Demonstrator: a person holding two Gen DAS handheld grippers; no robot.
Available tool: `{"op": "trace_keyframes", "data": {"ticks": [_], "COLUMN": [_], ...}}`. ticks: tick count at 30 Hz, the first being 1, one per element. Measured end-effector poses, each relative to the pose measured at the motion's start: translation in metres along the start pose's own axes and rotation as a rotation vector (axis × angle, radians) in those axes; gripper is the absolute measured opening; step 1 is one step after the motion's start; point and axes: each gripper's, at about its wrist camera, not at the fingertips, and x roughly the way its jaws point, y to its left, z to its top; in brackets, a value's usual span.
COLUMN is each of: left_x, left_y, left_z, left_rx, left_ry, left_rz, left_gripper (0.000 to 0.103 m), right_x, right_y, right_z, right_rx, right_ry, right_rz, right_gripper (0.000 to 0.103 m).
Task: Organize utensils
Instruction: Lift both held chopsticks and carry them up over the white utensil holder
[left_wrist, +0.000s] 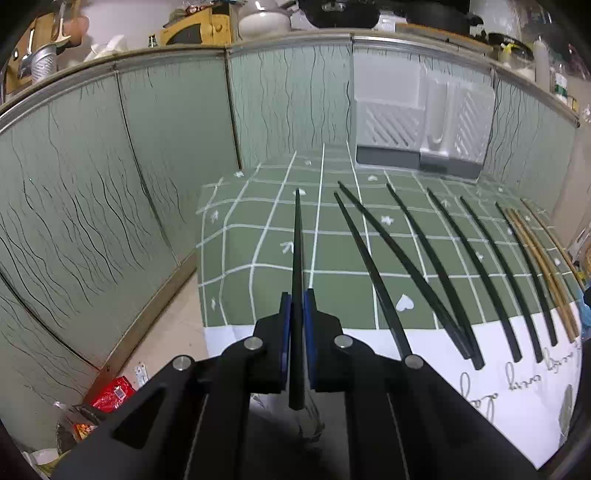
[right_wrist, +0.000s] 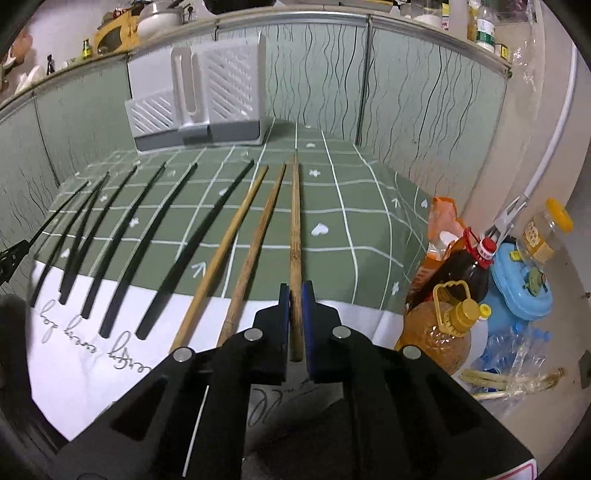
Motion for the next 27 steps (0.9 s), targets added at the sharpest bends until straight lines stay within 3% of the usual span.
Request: {"op": "trace_keyframes", "data": {"ticks": [18, 27], "left_x": [-0.070, -0.083], "left_y": [0.021, 0.026], "left_z": [0.050, 0.076], "left_rx": [0.041, 0.033], "left_ry": [-0.177, -0.214], "left_rz": [-0.069, -0.134], "left_gripper": [0.008, 0.008], "right_x": [-0.062, -0.081], "right_y": [-0.011, -0.019], "right_z": [0.045, 0.080], "right_rx": [-0.001, -0.012], "right_ry": [-0.154, -0.237], "right_rz": [0.049, 0.063], "right_gripper": [0.007, 0.007]}}
